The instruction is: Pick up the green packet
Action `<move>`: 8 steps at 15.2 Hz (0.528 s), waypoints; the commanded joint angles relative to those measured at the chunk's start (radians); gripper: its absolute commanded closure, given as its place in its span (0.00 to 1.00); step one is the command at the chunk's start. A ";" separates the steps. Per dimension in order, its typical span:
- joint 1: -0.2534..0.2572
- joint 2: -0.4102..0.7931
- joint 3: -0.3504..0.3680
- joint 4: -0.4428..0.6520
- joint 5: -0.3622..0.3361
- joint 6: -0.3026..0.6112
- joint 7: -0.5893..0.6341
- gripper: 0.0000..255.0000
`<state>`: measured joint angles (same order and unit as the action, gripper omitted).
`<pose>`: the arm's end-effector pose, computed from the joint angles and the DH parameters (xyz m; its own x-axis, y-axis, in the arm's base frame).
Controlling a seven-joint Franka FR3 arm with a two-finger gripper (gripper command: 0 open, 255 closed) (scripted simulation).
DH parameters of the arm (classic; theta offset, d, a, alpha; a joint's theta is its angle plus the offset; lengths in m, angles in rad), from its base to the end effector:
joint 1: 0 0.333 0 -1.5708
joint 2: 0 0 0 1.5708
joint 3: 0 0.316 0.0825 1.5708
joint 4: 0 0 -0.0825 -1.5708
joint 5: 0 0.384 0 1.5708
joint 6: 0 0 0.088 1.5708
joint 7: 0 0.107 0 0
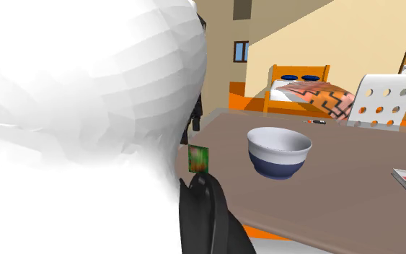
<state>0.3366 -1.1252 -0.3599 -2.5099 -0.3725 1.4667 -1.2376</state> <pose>0.2330 -0.0848 0.5714 0.2134 0.9766 -0.0267 0.9756 -0.2115 0.0595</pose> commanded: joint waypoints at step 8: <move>-0.009 -0.032 -0.023 -0.080 -0.026 0.048 -0.005 1.00</move>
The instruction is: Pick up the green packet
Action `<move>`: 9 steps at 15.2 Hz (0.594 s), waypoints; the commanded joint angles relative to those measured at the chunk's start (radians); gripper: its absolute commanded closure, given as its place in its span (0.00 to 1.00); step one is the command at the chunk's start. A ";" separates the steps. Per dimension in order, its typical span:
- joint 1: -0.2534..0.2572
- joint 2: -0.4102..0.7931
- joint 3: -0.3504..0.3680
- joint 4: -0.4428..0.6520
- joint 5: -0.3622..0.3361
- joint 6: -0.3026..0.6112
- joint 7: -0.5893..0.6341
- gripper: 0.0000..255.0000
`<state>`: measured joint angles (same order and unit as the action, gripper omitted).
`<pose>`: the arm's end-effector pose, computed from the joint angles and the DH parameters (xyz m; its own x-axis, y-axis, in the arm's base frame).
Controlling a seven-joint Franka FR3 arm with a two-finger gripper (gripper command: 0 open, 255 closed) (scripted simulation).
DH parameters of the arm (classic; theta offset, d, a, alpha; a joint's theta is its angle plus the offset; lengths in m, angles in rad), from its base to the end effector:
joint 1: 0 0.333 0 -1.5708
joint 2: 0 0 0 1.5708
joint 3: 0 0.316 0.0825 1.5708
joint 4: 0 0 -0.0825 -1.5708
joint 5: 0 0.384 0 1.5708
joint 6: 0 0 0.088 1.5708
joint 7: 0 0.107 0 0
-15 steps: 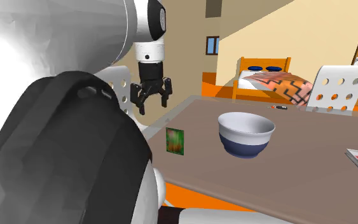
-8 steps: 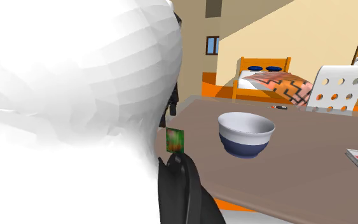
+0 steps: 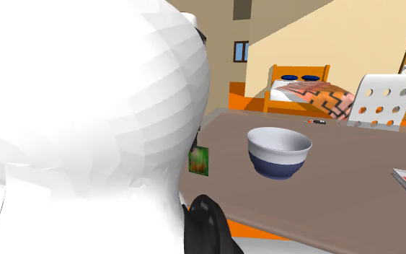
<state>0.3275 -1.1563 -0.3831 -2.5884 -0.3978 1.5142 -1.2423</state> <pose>0.2325 -0.0857 0.5444 0.2028 0.9788 -0.0287 0.9778 -0.2009 0.0595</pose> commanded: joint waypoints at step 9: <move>0.003 0.007 0.003 0.014 0.003 -0.006 -0.001 1.00</move>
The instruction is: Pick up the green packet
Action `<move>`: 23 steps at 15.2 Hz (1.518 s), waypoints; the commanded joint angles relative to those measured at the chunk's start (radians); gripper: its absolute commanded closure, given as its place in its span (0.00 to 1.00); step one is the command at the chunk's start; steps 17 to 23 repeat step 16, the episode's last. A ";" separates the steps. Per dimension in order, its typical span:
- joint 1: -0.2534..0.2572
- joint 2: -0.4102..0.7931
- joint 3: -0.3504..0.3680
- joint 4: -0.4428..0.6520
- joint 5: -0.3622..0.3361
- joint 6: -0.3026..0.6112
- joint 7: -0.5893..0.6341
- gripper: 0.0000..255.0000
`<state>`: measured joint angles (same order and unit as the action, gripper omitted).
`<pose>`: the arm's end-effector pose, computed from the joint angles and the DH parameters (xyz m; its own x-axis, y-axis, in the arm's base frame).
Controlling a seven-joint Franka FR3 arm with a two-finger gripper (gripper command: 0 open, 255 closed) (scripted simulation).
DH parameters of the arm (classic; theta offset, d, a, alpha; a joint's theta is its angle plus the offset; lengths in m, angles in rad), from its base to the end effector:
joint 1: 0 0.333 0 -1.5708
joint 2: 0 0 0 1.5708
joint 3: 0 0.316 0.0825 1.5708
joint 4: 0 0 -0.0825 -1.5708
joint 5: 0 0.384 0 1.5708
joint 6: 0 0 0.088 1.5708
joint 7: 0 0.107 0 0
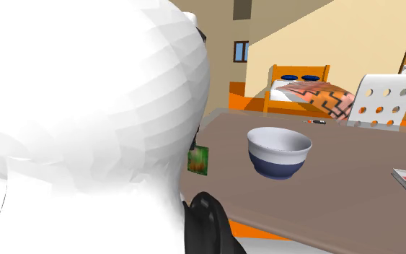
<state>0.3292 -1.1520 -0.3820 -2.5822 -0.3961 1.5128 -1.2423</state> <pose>0.2333 -0.0855 0.5463 0.2027 0.9788 -0.0285 0.9778 -0.2008 0.0598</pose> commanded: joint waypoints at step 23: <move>0.029 0.092 0.051 0.233 0.053 -0.141 -0.018 1.00</move>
